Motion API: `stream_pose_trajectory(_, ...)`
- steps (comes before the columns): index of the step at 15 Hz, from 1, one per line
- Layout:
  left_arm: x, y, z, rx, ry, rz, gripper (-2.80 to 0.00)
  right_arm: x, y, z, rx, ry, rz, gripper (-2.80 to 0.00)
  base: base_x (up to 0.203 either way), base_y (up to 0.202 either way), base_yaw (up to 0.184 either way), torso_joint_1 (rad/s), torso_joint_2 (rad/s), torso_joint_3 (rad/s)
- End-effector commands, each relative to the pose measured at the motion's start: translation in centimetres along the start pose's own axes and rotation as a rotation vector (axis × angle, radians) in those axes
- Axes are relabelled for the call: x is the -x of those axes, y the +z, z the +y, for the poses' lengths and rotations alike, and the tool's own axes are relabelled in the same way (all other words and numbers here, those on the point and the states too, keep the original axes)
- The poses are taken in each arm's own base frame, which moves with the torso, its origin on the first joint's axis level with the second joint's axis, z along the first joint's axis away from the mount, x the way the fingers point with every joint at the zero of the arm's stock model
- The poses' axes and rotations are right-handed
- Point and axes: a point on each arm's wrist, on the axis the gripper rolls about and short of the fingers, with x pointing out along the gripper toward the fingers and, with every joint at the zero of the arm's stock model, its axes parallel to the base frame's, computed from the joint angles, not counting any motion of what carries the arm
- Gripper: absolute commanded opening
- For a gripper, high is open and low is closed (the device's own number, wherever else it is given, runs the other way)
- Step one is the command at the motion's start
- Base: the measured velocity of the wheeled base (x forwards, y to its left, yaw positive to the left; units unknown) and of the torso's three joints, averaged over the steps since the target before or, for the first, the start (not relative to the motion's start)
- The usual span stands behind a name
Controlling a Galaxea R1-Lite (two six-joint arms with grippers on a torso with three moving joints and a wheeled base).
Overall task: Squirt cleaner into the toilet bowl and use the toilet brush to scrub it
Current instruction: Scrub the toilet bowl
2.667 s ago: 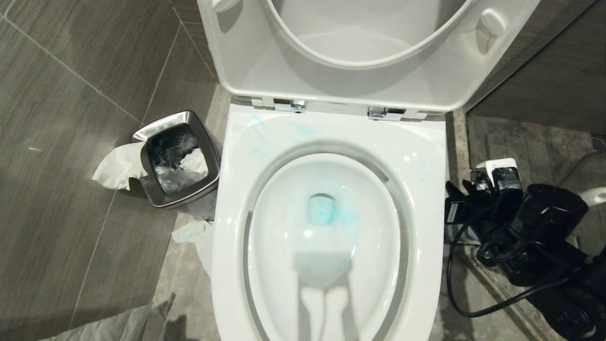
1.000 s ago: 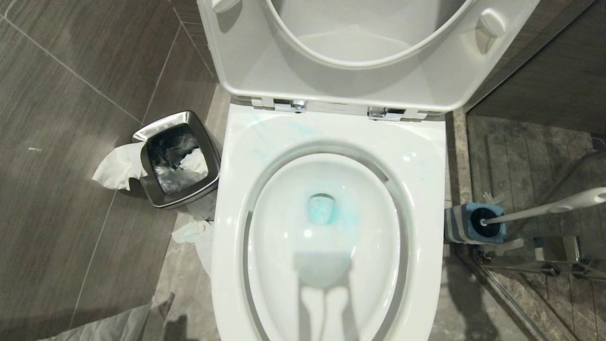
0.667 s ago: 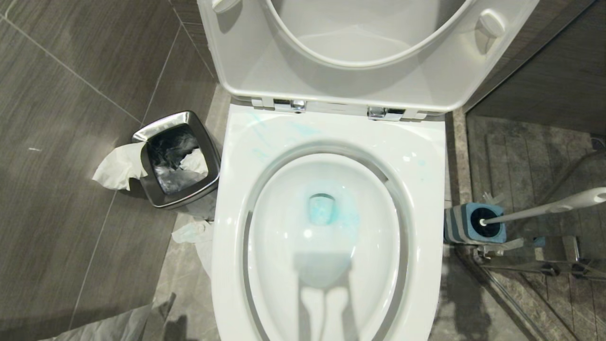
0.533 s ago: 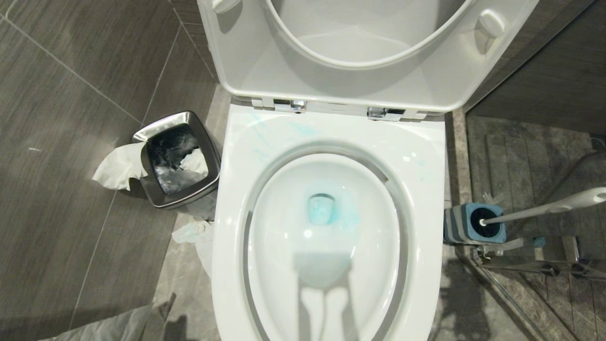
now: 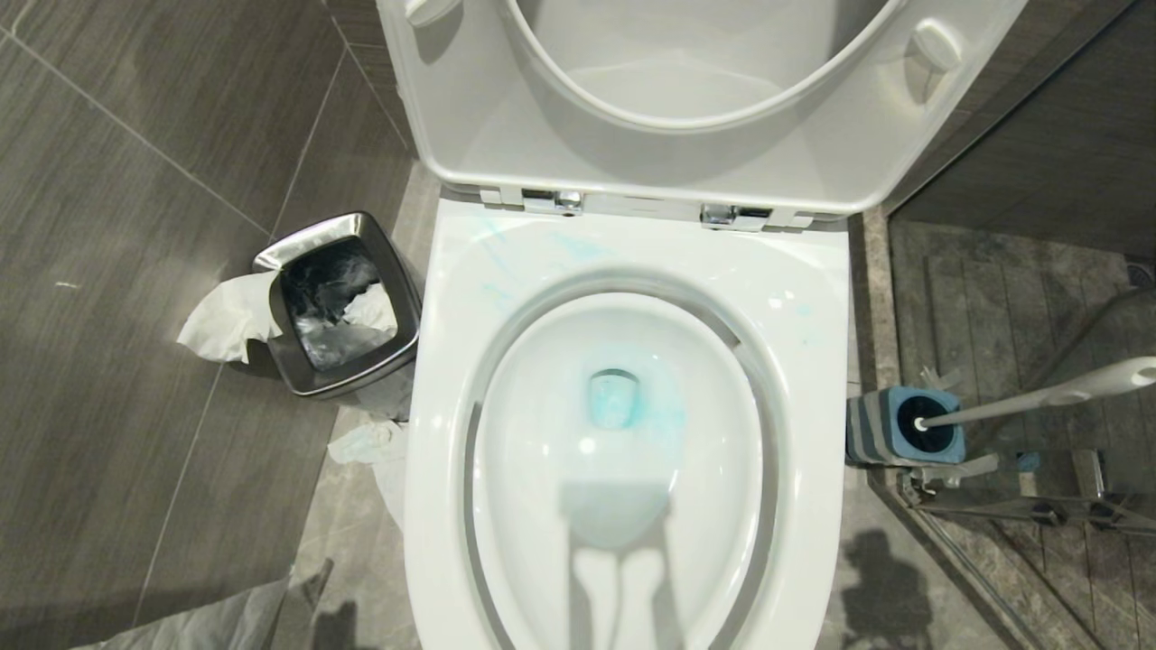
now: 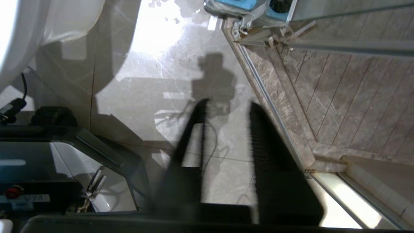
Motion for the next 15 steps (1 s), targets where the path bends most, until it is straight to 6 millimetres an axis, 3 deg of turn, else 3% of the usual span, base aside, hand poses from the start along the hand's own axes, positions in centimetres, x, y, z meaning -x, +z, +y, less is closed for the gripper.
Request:
stream_pose_trajectory(1,0.0,0.0,0.0,0.0,0.0,0.002,-2.8,-0.4,-0.3,0.0,-0.002,-0.002,0.025,0.0,0.0,0.0,0.0,0.0,0.0,0.0)
stream_pose_trajectory(4,0.0,0.0,0.0,0.0,0.0,0.002,-2.8,-1.8,0.2,-0.2,-0.021,-0.027,0.037,0.0,0.0,0.0,0.0,0.0,0.0,0.0)
stream_pose_trajectory(9,0.0,0.0,0.0,0.0,0.0,0.001,-2.8,-6.4,1.8,-0.8,-0.124,-0.099,0.029,0.0,0.0,0.0,0.0,0.0,0.0,0.0)
stream_pose_trajectory(15,0.0,0.0,0.0,0.0,0.0,0.001,-2.8,-9.8,0.6,-0.8,-0.149,-0.103,0.05,0.0,0.0,0.0,0.0,0.0,0.0,0.0)
